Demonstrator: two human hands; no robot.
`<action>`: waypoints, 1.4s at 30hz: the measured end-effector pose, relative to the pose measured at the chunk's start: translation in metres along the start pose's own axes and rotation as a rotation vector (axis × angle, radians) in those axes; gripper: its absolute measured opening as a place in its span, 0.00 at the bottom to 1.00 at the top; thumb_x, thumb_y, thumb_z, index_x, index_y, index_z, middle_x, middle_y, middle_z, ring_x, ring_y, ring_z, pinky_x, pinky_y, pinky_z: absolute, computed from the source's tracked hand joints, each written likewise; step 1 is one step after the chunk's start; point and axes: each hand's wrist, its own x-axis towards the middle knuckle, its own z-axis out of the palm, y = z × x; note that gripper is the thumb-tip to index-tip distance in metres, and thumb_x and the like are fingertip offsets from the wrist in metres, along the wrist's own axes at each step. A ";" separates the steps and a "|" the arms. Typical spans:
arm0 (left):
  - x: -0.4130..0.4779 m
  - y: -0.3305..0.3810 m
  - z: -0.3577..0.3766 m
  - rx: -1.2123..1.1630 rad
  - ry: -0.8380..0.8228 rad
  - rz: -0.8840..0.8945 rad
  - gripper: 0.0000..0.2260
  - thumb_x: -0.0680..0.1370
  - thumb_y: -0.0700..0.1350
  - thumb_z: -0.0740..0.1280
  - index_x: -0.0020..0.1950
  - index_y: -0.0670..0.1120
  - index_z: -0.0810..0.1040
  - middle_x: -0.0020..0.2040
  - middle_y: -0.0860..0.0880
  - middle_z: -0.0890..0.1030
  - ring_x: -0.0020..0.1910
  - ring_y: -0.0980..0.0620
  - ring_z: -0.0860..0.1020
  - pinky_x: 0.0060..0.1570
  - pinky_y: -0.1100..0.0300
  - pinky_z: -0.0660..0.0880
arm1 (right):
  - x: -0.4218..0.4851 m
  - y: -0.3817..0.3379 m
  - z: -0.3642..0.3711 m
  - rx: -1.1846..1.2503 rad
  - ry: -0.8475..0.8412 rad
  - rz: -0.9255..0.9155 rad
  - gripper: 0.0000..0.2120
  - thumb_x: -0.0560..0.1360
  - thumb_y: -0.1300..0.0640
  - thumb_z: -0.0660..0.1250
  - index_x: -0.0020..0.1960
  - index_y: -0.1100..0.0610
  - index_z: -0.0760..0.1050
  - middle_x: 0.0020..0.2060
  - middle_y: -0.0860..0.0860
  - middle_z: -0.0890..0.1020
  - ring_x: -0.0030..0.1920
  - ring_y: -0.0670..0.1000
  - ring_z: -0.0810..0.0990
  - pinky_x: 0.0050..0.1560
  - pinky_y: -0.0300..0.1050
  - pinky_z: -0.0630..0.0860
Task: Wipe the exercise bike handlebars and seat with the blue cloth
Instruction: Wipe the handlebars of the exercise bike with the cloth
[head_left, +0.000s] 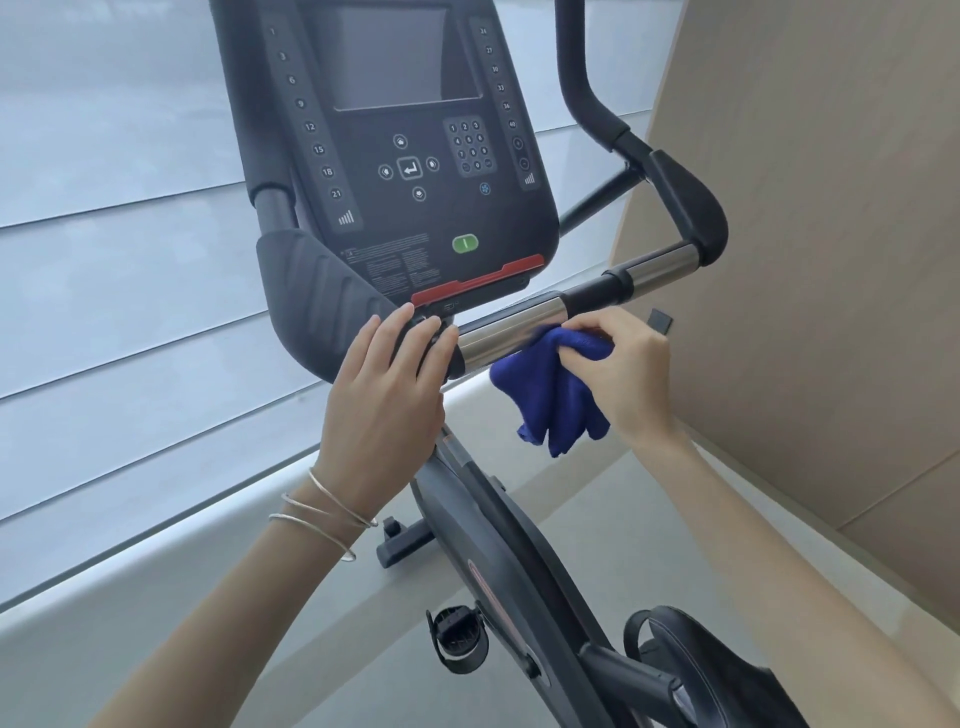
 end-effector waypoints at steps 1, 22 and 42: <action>0.000 -0.001 0.000 -0.003 0.011 0.008 0.19 0.73 0.41 0.68 0.64 0.40 0.75 0.62 0.40 0.79 0.64 0.38 0.74 0.66 0.42 0.70 | -0.004 -0.005 0.004 0.008 -0.006 -0.021 0.08 0.68 0.62 0.71 0.45 0.54 0.80 0.39 0.45 0.81 0.41 0.43 0.78 0.44 0.27 0.72; 0.000 -0.028 0.004 -0.070 0.093 0.130 0.17 0.71 0.40 0.69 0.60 0.43 0.78 0.60 0.42 0.80 0.62 0.39 0.76 0.64 0.44 0.71 | -0.010 -0.073 -0.004 0.089 0.151 -0.043 0.10 0.69 0.62 0.72 0.47 0.51 0.80 0.39 0.37 0.80 0.43 0.37 0.79 0.45 0.25 0.72; 0.002 -0.028 0.008 -0.050 0.111 0.117 0.16 0.71 0.41 0.69 0.59 0.42 0.78 0.59 0.44 0.80 0.61 0.40 0.76 0.64 0.46 0.72 | 0.012 -0.052 0.016 -0.411 0.073 -0.540 0.07 0.74 0.65 0.65 0.46 0.60 0.82 0.43 0.53 0.83 0.47 0.56 0.80 0.52 0.48 0.76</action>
